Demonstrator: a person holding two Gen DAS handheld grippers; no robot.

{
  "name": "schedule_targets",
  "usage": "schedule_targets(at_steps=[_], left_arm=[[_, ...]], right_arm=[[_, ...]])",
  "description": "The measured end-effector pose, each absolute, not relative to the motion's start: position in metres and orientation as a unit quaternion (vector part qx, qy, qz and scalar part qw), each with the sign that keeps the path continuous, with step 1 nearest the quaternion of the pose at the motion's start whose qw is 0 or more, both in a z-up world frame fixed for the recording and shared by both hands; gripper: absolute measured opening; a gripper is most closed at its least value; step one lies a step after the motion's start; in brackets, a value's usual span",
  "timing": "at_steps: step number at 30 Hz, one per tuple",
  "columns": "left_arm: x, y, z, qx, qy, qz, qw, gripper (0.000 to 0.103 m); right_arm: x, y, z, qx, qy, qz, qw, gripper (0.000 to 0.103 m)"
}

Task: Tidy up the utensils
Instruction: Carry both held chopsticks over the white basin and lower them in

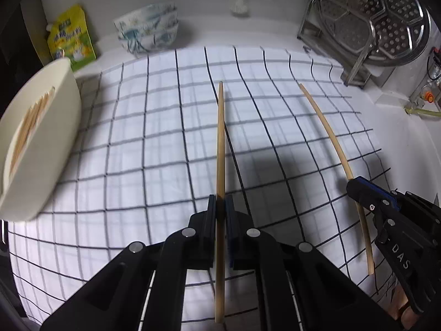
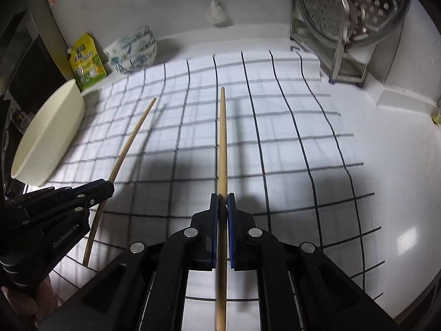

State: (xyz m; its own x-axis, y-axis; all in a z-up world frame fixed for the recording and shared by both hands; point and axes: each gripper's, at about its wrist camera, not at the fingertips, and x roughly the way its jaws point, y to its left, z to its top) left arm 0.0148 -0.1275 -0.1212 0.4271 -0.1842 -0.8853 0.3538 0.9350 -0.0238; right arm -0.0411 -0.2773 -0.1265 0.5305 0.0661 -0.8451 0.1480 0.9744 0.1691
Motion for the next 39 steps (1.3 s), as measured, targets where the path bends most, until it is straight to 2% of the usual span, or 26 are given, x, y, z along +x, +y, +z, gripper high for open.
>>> schedule_targets(at_steps=[12,23,39], left_arm=[[0.033,-0.068,-0.055,0.073,0.46,-0.156,0.871,0.007],[0.053,0.02,-0.01,0.049,0.412,-0.113,0.903,0.007],[0.084,0.134,-0.002,0.023,0.403,-0.031,0.914,0.007]], right_arm=[[-0.019,-0.236,-0.064,0.114,0.434,-0.007,0.894,0.006],[0.027,-0.151,-0.031,0.09,0.412,0.05,0.905,0.006],[0.093,-0.03,-0.016,0.058,0.401,0.139,0.903,0.006]])
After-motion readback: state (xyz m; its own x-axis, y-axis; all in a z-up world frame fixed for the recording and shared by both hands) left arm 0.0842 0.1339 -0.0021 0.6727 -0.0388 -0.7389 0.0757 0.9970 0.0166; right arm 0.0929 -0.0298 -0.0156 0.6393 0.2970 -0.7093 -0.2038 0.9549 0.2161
